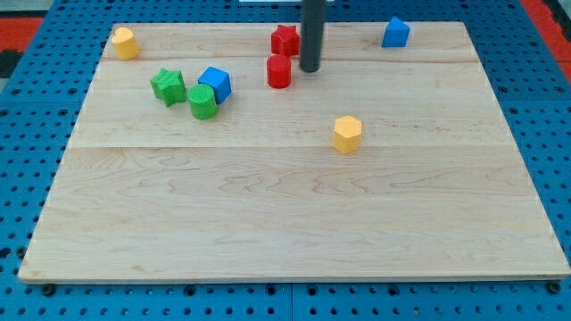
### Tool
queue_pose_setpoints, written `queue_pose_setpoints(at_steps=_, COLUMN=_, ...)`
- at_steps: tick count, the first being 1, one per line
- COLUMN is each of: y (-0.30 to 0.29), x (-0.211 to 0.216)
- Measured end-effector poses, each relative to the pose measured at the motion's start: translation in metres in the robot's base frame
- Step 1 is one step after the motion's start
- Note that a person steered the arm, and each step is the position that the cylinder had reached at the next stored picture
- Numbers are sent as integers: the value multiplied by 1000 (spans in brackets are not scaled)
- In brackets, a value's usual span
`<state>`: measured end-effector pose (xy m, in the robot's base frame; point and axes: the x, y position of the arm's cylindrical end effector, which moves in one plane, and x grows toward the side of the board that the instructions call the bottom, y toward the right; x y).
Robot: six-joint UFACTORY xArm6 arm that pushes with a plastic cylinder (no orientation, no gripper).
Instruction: Place the red circle in between the green star and the blue cube
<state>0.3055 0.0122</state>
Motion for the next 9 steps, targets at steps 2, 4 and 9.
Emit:
queue_pose_setpoints(at_steps=2, y=-77, x=13)
queue_pose_setpoints(at_steps=4, y=-97, x=-43)
queue_pose_setpoints(at_steps=9, y=-96, x=-35)
